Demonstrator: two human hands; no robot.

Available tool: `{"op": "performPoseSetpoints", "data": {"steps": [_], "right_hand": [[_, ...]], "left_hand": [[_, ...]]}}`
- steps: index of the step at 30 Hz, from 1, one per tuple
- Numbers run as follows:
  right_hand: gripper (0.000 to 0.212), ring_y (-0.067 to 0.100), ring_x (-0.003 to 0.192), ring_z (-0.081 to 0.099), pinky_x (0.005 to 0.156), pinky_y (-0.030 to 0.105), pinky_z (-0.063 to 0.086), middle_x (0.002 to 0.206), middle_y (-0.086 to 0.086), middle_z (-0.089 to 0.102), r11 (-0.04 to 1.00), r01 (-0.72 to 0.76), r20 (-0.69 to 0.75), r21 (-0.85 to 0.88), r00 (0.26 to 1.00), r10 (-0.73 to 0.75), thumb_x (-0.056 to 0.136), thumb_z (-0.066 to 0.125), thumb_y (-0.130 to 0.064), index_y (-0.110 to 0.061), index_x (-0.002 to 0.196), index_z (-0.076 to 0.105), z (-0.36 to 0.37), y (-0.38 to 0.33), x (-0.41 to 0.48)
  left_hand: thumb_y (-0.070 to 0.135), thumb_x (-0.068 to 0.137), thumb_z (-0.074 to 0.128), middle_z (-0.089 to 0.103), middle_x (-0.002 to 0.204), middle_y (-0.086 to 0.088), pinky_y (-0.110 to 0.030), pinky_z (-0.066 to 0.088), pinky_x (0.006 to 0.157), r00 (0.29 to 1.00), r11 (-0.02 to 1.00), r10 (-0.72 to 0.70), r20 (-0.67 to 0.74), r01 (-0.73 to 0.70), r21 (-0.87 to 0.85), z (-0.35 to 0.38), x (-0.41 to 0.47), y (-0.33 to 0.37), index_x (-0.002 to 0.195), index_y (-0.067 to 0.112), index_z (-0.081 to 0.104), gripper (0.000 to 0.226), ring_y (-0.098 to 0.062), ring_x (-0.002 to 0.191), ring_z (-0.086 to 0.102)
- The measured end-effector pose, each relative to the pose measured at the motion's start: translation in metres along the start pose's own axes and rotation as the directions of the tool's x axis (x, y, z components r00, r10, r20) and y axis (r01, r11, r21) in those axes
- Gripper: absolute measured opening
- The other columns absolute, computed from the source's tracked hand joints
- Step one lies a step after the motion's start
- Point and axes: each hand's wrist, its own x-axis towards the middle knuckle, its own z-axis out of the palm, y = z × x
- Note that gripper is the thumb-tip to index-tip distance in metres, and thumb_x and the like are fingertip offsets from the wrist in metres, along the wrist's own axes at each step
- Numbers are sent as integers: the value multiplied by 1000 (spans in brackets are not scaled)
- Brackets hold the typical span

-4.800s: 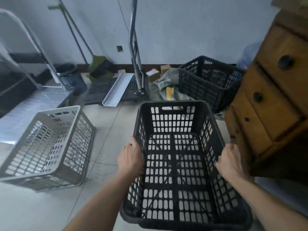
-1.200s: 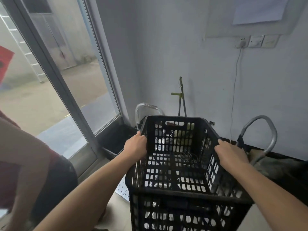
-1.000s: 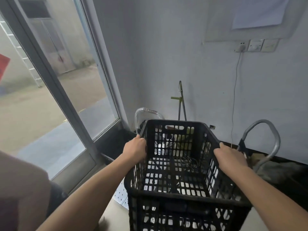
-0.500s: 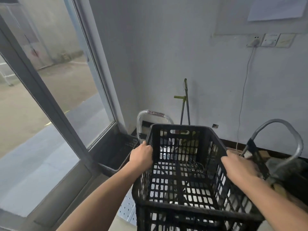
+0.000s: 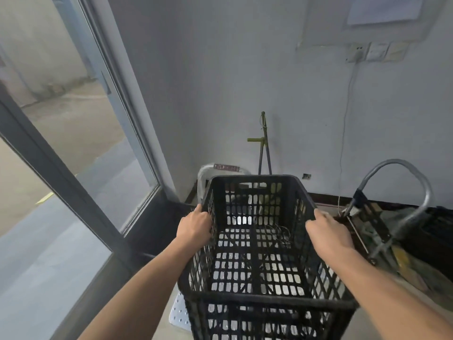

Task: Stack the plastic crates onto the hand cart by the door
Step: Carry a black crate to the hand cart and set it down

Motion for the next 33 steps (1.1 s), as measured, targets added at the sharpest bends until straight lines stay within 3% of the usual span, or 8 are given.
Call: {"op": "performPoseSetpoints", "data": {"steps": [5,10,15,18,22,27,30,33], "right_hand": [[38,41,127,45,88,42,55,140,21,45,1000,-6,-32,-11,999,6,89,62,1,-12,124,63,-2,-9,-2],[32,42,119,51,86,42,57,130,23,52,1000,-11,-68,-21,998,10,88,65,-4,-11,119,65,-10,-10,-5],[33,32,103,67,70,33,53,118,20,64,998,-34,-121,-50,992,27,92,62,-5,-12,124,58,-24,-13,-6],[44,28,97,68,67,31,50,112,15,66,996,-84,-155,-22,985,80,93,60,-8,-9,135,46,-30,-21,-3],[50,27,100,66,73,30,53,117,16,61,987,-160,-152,-14,976,156,92,61,-8,-5,137,40,-36,-46,4],[44,25,108,64,79,27,55,122,15,64,962,-270,-95,-31,959,266,93,58,-13,2,133,51,-32,-104,22],[40,21,110,61,73,26,55,120,10,63,940,-337,-110,44,934,340,92,60,-17,-3,129,54,-38,-141,30],[44,21,113,55,73,26,55,124,10,56,918,-376,-124,124,912,390,90,62,-21,-6,130,50,-44,-170,33]], "left_hand": [[2,79,58,52,132,-11,-46,54,84,1000,1000,-17,-13,18,17,-13,-8,-11,91,13,70,21,-31,105,63],[3,79,60,52,104,-3,-43,54,77,998,1000,-21,-63,21,5,-31,-11,-14,84,12,71,15,-28,90,60],[2,84,60,55,107,-8,-40,51,87,992,999,-36,-119,36,3,-40,-8,-22,97,12,70,19,-30,102,53],[-2,86,58,52,104,-12,-41,53,82,992,997,-79,-99,77,-25,-43,-6,-30,99,10,62,18,-32,101,54],[2,89,58,44,107,-14,-38,49,79,994,996,-81,-73,78,-50,-42,1,-51,103,7,54,16,-32,100,50],[-1,91,52,40,110,-14,-37,47,80,991,982,-107,-82,92,-165,-23,19,-101,108,6,48,19,-32,103,48],[-2,87,57,41,110,-14,-38,49,82,983,955,-174,-64,152,-256,-9,27,-131,116,9,42,34,-34,106,52],[-2,88,53,45,111,-13,-36,45,72,969,912,-244,-46,213,-351,4,29,-157,132,14,32,51,-33,97,60]]}}
